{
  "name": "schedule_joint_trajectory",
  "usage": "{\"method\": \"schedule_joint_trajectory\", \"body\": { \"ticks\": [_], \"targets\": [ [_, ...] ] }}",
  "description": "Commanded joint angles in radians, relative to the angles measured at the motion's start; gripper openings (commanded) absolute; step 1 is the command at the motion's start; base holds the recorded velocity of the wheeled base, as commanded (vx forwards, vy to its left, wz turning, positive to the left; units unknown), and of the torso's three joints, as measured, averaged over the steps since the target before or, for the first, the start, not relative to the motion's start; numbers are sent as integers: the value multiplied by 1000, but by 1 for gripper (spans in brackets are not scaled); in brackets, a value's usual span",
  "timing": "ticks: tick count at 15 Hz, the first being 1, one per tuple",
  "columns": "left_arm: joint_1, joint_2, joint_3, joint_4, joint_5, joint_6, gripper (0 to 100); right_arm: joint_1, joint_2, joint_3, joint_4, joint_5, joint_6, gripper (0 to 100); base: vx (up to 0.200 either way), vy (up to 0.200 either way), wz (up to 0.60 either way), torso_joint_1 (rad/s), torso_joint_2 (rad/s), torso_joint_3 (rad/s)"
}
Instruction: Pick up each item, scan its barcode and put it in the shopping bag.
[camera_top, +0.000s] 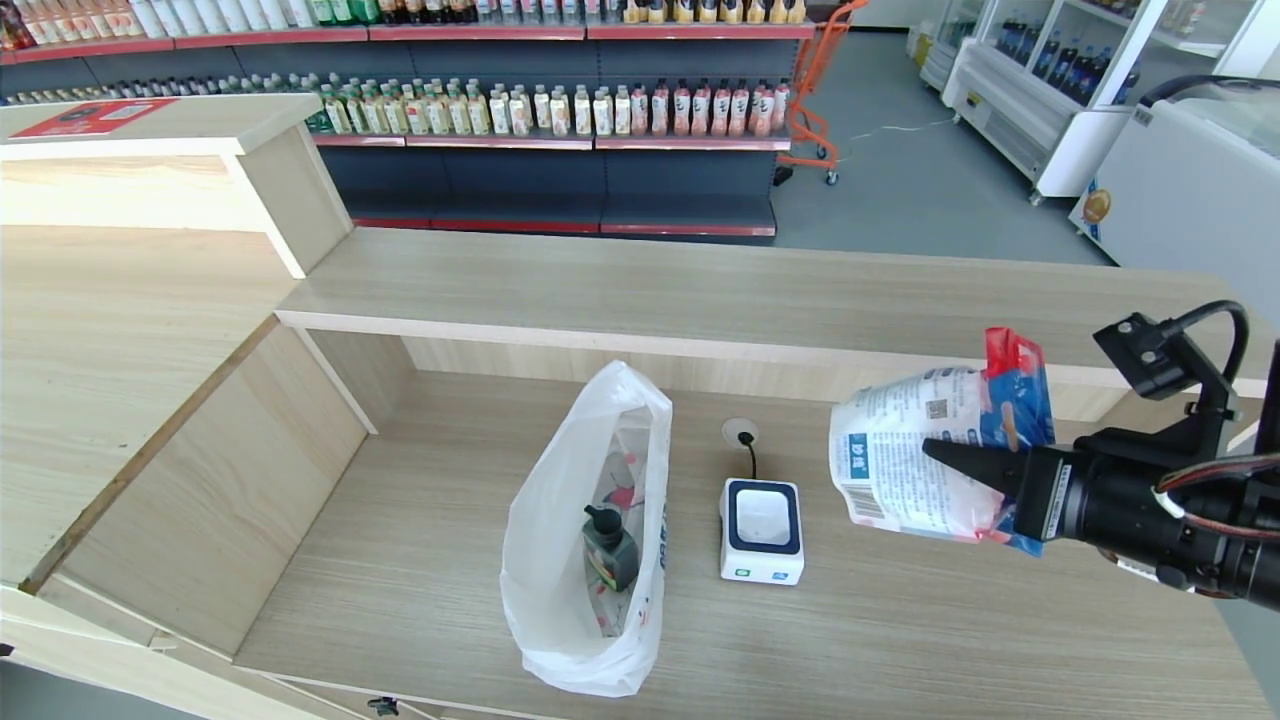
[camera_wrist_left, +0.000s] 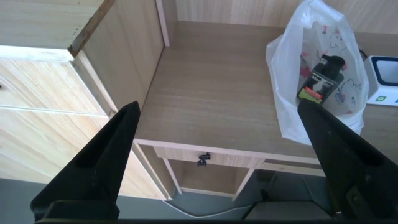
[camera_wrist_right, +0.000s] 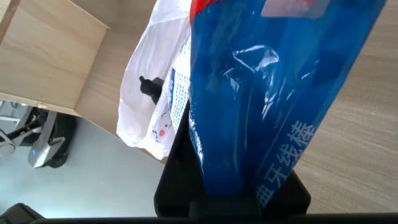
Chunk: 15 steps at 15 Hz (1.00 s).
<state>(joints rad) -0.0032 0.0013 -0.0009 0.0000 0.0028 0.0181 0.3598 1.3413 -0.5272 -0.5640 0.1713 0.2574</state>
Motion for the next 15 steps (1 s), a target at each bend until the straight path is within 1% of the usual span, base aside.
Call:
{"method": "schedule_joint_trajectory", "body": {
  "ticks": [1, 2, 7, 11, 15],
  "targets": [
    [0, 0, 1, 0, -1, -6, 100, 1, -1, 6, 0, 1, 0, 0, -200, 0, 0, 12, 7, -2],
    [0, 2, 1, 0, -1, -7, 100, 1, -1, 7, 0, 1, 0, 0, -200, 0, 0, 17, 7, -2],
    [0, 0, -1, 0, -1, -6, 100, -2, 1, 13, 0, 1, 0, 0, 0, 0, 0, 0, 0, 0],
    [0, 0, -1, 0, -1, -7, 100, -2, 4, 13, 0, 2, 3, 0, 0, 200, 0, 8, 0, 2],
    [0, 0, 1, 0, -1, -9, 100, -2, 45, -14, -2, 1, 16, 0, 0, 0, 0, 0, 0, 0]
  ]
}}
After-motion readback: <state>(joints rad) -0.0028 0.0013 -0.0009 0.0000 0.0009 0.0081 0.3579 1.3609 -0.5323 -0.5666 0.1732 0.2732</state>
